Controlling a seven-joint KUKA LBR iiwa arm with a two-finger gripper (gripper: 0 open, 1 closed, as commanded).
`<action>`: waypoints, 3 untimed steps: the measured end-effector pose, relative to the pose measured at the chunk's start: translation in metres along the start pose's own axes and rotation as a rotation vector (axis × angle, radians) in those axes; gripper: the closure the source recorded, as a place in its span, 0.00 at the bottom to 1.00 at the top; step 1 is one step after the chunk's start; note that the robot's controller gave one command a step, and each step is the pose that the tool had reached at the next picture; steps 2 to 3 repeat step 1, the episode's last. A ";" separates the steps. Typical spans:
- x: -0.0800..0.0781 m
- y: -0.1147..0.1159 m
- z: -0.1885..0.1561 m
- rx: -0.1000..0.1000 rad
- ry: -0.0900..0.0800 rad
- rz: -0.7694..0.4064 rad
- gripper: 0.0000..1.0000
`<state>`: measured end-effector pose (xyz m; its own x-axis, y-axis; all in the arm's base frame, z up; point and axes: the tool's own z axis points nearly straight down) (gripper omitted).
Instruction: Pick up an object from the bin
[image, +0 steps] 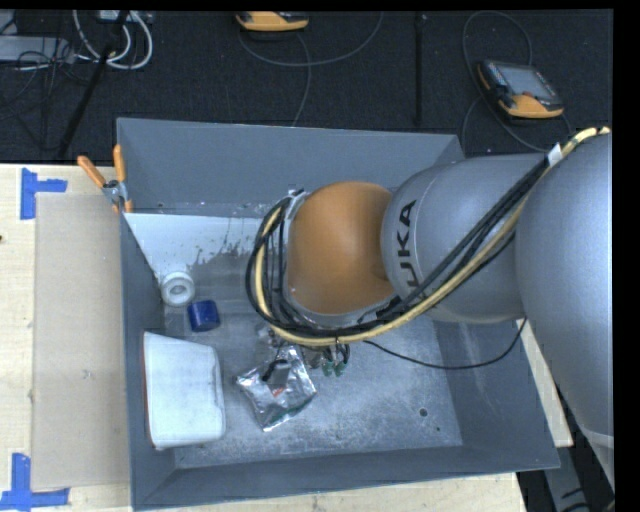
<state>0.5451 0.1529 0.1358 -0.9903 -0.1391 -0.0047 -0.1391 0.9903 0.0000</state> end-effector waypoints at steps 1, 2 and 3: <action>0.007 -0.007 -0.108 -0.001 -0.004 0.000 1.00; 0.007 -0.007 -0.108 -0.001 -0.004 0.000 1.00; 0.007 -0.007 -0.108 -0.001 -0.004 0.000 1.00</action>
Offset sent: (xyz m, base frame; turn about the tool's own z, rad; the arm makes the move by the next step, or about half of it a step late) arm -0.0080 -0.0089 0.1033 -0.0019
